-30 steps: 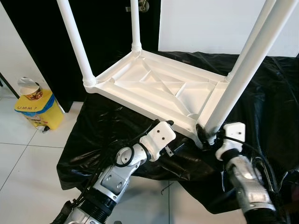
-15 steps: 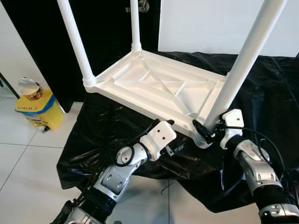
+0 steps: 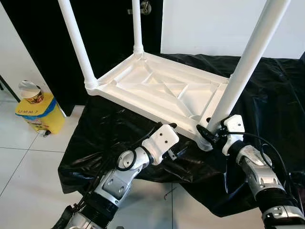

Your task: Building children table

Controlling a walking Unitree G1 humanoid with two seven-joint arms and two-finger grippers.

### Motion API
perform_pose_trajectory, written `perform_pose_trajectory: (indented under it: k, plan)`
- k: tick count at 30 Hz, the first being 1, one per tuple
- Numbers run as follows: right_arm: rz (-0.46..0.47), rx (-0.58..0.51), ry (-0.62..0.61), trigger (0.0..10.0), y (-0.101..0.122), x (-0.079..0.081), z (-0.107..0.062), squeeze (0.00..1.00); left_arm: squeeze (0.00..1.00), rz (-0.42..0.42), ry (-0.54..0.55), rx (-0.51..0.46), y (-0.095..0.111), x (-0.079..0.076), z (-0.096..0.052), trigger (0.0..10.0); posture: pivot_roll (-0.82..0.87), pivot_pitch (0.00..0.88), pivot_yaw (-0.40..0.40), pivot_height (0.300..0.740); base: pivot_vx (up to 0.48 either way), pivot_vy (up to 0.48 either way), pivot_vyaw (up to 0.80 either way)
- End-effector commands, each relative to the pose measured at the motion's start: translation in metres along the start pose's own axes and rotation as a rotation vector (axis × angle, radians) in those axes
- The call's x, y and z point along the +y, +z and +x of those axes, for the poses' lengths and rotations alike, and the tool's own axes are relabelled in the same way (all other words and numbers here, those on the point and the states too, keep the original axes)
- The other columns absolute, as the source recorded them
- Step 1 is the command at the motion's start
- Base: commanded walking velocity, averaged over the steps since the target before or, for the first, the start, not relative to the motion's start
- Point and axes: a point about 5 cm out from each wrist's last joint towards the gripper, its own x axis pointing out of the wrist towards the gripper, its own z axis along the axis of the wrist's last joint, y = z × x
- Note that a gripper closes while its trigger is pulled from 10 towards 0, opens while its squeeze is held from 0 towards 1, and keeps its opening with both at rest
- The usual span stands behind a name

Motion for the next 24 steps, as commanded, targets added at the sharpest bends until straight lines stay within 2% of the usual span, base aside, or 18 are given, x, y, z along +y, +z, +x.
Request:
perform_pose_trajectory:
  k: [1, 11, 24]
  plan:
    - [-0.02, 0.041, 0.026, 10.0, -0.007, 0.003, -0.002, 0.0, 0.0, 0.01, -0.039, 0.002, 0.001, -0.002, -0.001, 10.0, 0.01, 0.0, -0.055, 0.74, 0.0, 0.0, 0.0]
    - [0.037, -0.002, -0.057, 10.0, -0.006, 0.008, -0.008, 0.0, 0.0, 0.004, -0.045, 0.003, 0.0, -0.004, -0.002, 10.0, 0.01, 0.002, -0.055, 0.74, 0.0, 0.0, 0.0]
    - [0.121, -0.026, -0.366, 10.0, -0.006, 0.017, -0.01, 0.0, 0.0, 0.002, -0.046, 0.005, 0.0, -0.005, -0.002, 10.0, 0.0, 0.006, -0.057, 0.74, 0.0, 0.0, 0.0]
